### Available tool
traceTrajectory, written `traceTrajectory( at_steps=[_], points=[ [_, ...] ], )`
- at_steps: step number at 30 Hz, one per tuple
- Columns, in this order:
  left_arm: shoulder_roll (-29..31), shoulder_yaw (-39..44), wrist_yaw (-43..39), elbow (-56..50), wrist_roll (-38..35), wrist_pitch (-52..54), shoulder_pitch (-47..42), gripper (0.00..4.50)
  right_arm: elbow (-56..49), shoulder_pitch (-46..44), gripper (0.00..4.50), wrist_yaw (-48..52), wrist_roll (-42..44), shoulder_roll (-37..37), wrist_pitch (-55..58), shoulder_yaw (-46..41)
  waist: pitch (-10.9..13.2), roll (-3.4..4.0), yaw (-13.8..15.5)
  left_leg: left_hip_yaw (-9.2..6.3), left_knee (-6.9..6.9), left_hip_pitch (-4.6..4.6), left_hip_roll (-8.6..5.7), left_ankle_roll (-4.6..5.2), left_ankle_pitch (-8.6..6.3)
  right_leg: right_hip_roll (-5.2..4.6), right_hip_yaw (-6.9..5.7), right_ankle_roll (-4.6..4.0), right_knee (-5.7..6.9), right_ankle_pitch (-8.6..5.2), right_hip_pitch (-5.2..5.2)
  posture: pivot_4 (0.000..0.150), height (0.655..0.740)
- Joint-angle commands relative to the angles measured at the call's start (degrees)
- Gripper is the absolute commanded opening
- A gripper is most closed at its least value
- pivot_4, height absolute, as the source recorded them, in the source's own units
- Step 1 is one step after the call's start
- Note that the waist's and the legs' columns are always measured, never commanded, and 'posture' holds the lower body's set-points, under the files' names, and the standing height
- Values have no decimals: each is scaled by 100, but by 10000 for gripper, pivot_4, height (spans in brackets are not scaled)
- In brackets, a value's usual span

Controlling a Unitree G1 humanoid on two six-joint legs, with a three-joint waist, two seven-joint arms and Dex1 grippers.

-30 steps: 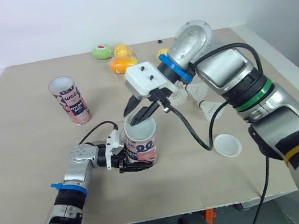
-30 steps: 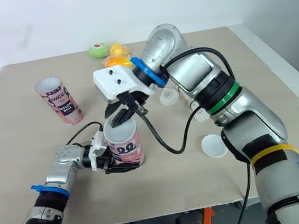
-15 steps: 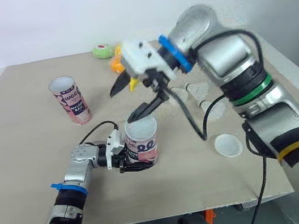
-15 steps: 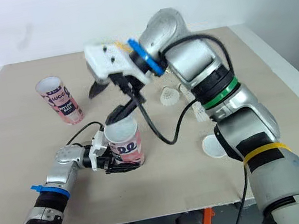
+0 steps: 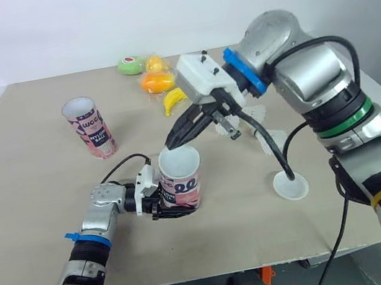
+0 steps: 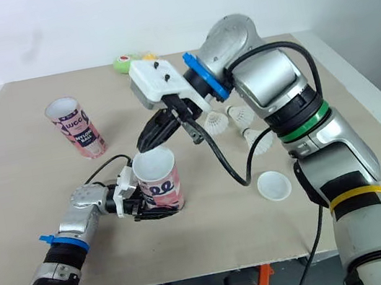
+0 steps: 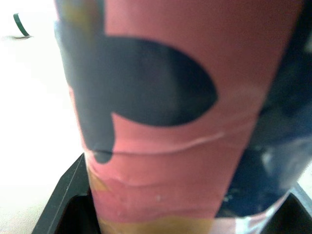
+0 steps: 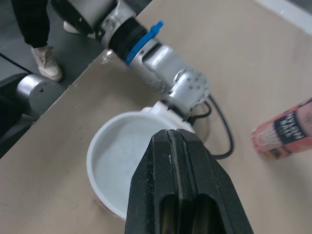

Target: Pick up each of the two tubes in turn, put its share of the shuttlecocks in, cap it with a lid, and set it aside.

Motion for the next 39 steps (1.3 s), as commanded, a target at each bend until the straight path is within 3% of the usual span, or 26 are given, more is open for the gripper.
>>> traceTrajectory(
  at_steps=[1, 10, 16, 24, 33, 34, 36, 38, 39],
  points=[
    [28, -216, 20, 175, 237, 165, 176, 27876, -118, 91, 438, 180, -293, 126, -172, 120, 0, 0, 1, 0, 0, 0, 0, 0, 0, 0, 0, 1, 0, 0, 1, 1500, 6895],
    [35, -199, 68, 26, 206, 241, 238, 27876, -22, 402, 438, 225, -994, 196, -639, 824, -19, 4, -2, 0, -4, 10, 1, 0, 0, 2, 0, 0, 0, -1, 5, 1500, 6895],
    [13, -205, 134, -88, 167, 287, 291, 27876, 85, 419, 438, 225, -1043, 314, -699, 742, -47, 6, -8, 0, -8, 48, 1, -1, -2, 2, 0, -27, 0, -18, 41, 1500, 6895],
    [-89, -143, 226, -50, 111, 289, 284, 27876, -125, -95, 438, -156, 447, 368, 640, -1025, -38, 13, 14, -3, -13, 36, 1, -3, -3, 1, -2, -11, -1, -13, 34, 1500, 6895],
    [-287, 28, 192, -70, -113, 278, 225, 27876, -1573, 853, 28237, -902, 1084, -496, 1504, -2231, -34, 17, 58, -19, -10, 12, -12, -6, -5, -4, -4, -9, -14, -29, 32, 1500, 6895],
    [-324, 61, 198, -82, -145, 259, 207, 33788, -1793, 1078, 33671, -1130, 1183, -554, 1659, -2397, -33, 17, 58, -14, -9, 9, -13, -7, -6, -5, 0, -8, -14, -30, 27, 1500, 6895],
    [-359, 97, 162, -136, -232, 344, 177, 35417, -2186, 1599, 36691, -1465, 1358, -683, 1919, -2671, -30, 20, 66, -13, -8, 9, -13, -7, -6, -6, 1, -6, -13, -28, 25, 1500, 6895],
    [-369, 150, 123, -213, -313, 403, 173, 43138, -2639, 2288, 44794, -1801, 1483, -832, 2146, -2946, -25, 13, 84, -20, -13, 8, -13, -6, -6, -5, -4, 2, -15, -28, 28, 1500, 6895],
    [-359, 174, 101, -256, -353, 433, 179, 44109, -2883, 2679, 44939, -1984, 1578, -884, 2269, -3112, -26, 10, 89, -19, -9, 8, -13, -8, -9, -4, -3, 4, -13, -29, 27, 1500, 6895]
  ],
)
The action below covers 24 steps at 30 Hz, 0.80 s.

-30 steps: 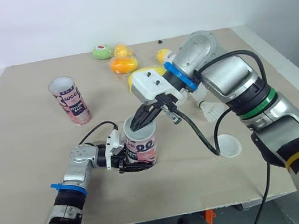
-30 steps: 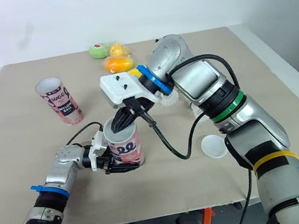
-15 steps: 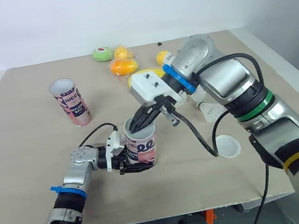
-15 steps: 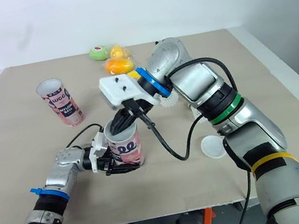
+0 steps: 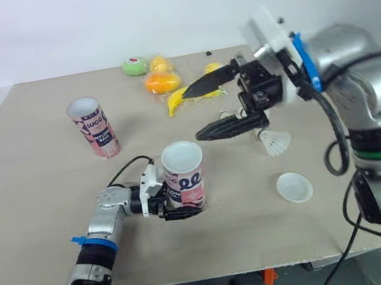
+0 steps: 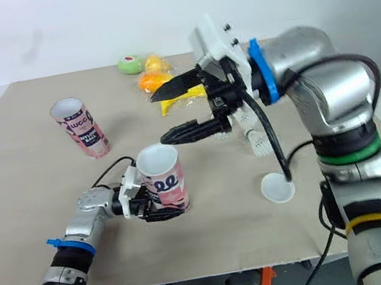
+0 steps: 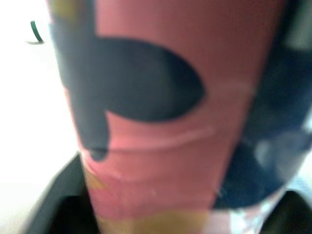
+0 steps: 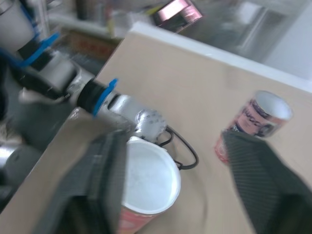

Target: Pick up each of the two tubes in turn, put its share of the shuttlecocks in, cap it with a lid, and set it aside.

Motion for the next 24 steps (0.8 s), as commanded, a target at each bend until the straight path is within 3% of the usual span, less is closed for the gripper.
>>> traceTrajectory(
  at_steps=[1, 5, 9, 16, 24],
  points=[
    [17, 77, -93, -135, -154, 98, 35, 44109, -991, 1177, 44939, -725, 385, -244, 446, -734, 3, -6, 16, 0, -5, -5, 0, 1, 0, 1, 1, 1, -2, 1, -4, 1500, 6895],
    [132, 109, -211, -344, -260, 117, 153, 44109, -1688, 2372, 44939, -1337, 612, -251, 627, -1094, 6, -5, 22, 4, -5, -11, 0, 9, -10, 1, 5, -5, 0, -6, -13, 1500, 6895],
    [325, 144, -353, -474, -310, 160, 278, 44109, -1976, 3014, 44939, -1775, 726, -208, 608, -1193, 8, -6, -14, 5, -11, -11, 2, 13, -11, 8, 9, -4, 1, -10, -21, 1500, 6895],
    [689, 190, -495, -562, -296, 2, 459, 44109, -2073, 3360, 44939, -2085, 862, -259, 567, -1099, 13, -16, -73, 5, -2, -10, 2, 13, -10, 6, 9, -23, 1, -15, -17, 1500, 6895],
    [1226, 489, -505, -578, -341, -341, 665, 44109, -2077, 3550, 44939, -2046, 380, -246, 201, -19, 14, -18, -103, 5, -11, -8, 7, 13, -10, 10, 8, -29, 1, -19, -21, 1500, 6895]
  ],
)
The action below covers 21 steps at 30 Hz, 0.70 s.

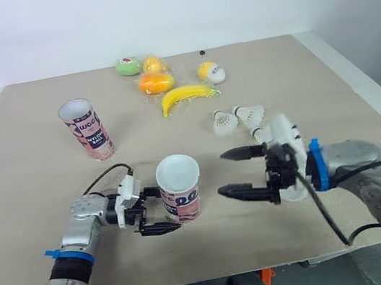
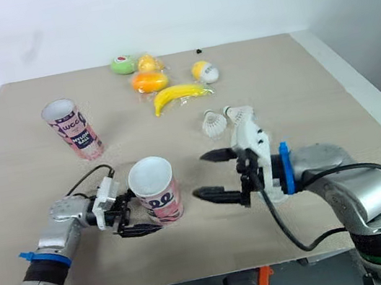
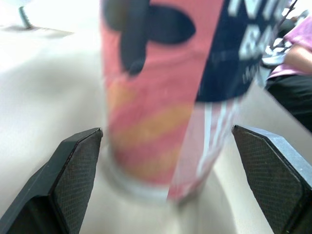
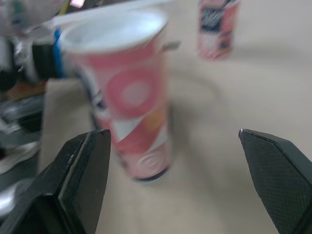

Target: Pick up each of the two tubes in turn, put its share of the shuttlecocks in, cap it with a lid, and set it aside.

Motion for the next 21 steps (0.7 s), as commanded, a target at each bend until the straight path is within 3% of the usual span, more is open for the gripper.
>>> traceTrajectory(
  at_steps=[1, 15, 21],
  points=[
    [204, 211, -79, -268, -184, 56, 145, 44109, -78, -51, 44939, 95, -255, -79, -356, 363, 2, -3, 5, 0, 0, -1, 0, 0, 0, 0, 0, 0, 0, 0, 0, 1500, 6895],
    [476, 541, 224, -2027, -1075, 1296, 394, 44109, 993, -539, 44939, 413, -911, 441, -1350, 1167, 27, -45, 7, 1, 4, -5, 0, -1, 0, -3, 0, 11, -1, 5, 2, 1500, 6895],
    [559, 492, 260, -2145, -1064, 1418, 402, 44109, 1078, -669, 44939, 468, -922, 654, -1422, 1265, 31, -51, 7, 0, 2, -4, 0, -1, 0, 0, 0, 23, -1, 11, 1, 1500, 6895]
  ],
)
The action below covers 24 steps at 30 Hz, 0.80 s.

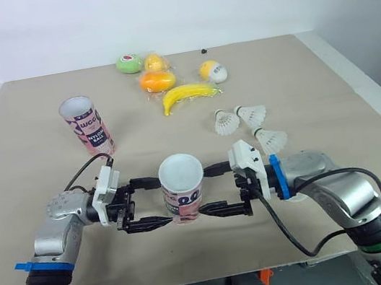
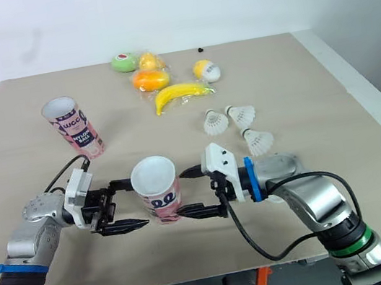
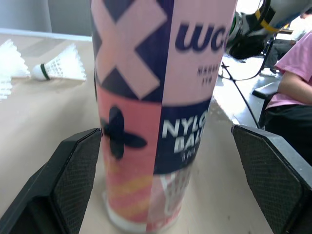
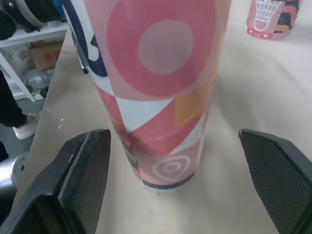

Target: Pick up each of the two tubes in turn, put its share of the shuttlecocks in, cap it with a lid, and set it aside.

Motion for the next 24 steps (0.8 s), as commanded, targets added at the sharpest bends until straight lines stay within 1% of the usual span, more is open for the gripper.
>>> traceTrajectory(
  at_steps=[1, 8, 11, 18, 19, 24],
  points=[
    [136, 74, -18, -173, -37, 4, -8, 44109, -76, -204, 44939, 84, 60, 99, -109, -11, 1, -2, 0, 0, 0, 0, 0, 0, 0, 0, 0, 0, 0, 1, 0, 1500, 6895],
    [334, 142, 9, -86, 37, -34, -28, 44109, 104, -489, 44939, 253, 92, 382, -77, 77, 3, -5, 0, 0, 1, 0, 0, 0, 0, 0, 0, -1, 0, 2, 0, 1500, 6895],
    [478, 203, 38, -173, 0, 3, 59, 44109, 194, -558, 44939, 356, 63, 438, -101, 120, 3, -5, 0, 0, 0, 1, 1, 0, 0, 0, 0, -1, 1, 1, 0, 1500, 6895],
    [615, 266, 188, -477, -82, 124, 196, 44109, 308, -567, 44939, 520, 44, 465, -168, 177, 4, -5, 1, 0, 0, -1, 1, 0, 0, 0, 0, 0, 1, 1, 0, 1500, 6895],
    [682, 320, 207, -548, -116, 184, 241, 44109, 327, -567, 44939, 530, 33, 471, -180, 180, 4, -5, 0, 0, 0, 0, 1, 0, 0, 0, 0, 0, 1, 1, 0, 1500, 6895],
    [1428, 932, 234, -894, -669, 1071, 523, 44109, 395, -583, 44939, 546, 5, 511, -229, 175, 11, -15, -22, 2, -2, 0, 11, 0, 0, 8, 0, -9, 4, 2, -8, 1500, 6895]
  ],
)
